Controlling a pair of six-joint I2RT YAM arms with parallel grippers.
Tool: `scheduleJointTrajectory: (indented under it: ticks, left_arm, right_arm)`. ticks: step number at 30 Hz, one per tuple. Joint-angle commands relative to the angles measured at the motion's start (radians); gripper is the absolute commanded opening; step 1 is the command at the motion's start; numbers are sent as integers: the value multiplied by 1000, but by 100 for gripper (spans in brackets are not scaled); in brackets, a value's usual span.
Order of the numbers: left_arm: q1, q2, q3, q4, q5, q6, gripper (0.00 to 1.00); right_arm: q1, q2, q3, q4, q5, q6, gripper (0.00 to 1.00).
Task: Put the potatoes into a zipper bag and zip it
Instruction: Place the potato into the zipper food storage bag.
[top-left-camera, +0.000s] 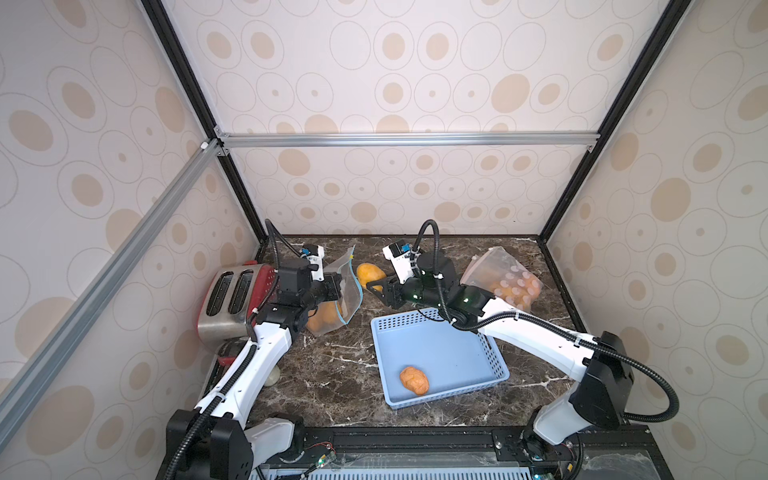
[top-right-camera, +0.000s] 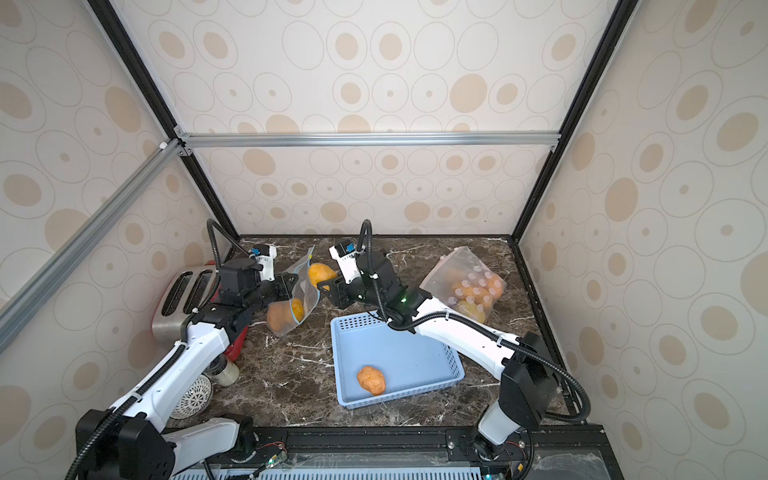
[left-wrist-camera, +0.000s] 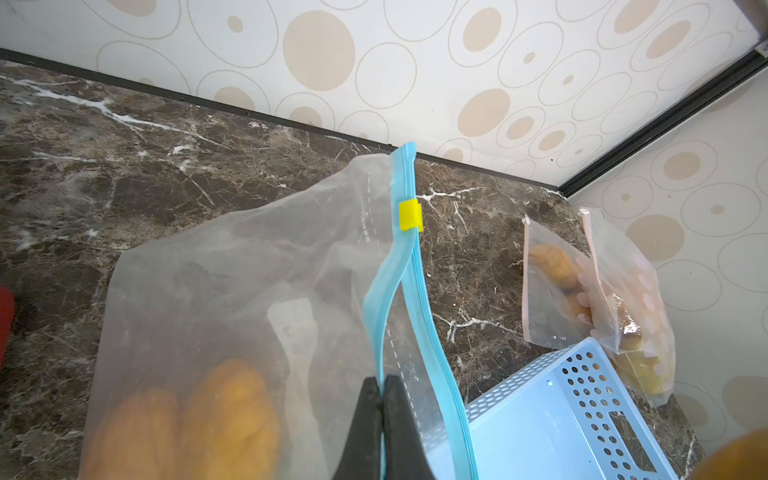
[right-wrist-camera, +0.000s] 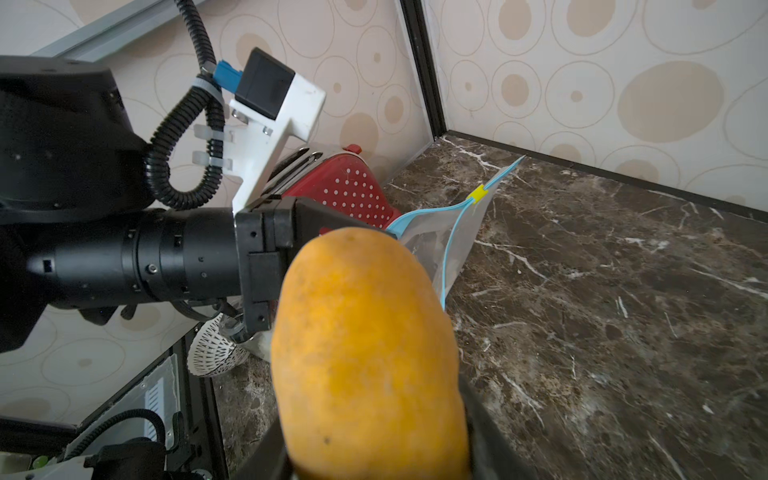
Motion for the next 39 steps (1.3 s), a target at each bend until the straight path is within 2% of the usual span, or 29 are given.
scheduleJointTrajectory:
  ticks: [1, 11, 24, 39]
  left_arm:
    - [9, -14, 20, 12, 0, 13, 0]
    - [10, -17, 20, 12, 5, 12, 0]
    - [10, -22, 15, 17, 15, 7, 0]
    - [10, -24, 14, 20, 8, 9, 0]
  right_arm:
    - [5, 36, -13, 131, -71, 11, 34]
    - [5, 139, 4, 247, -144, 93, 32]
    - [6, 276, 93, 185, -144, 115, 32]
    - [5, 325, 155, 65, -88, 63, 36]
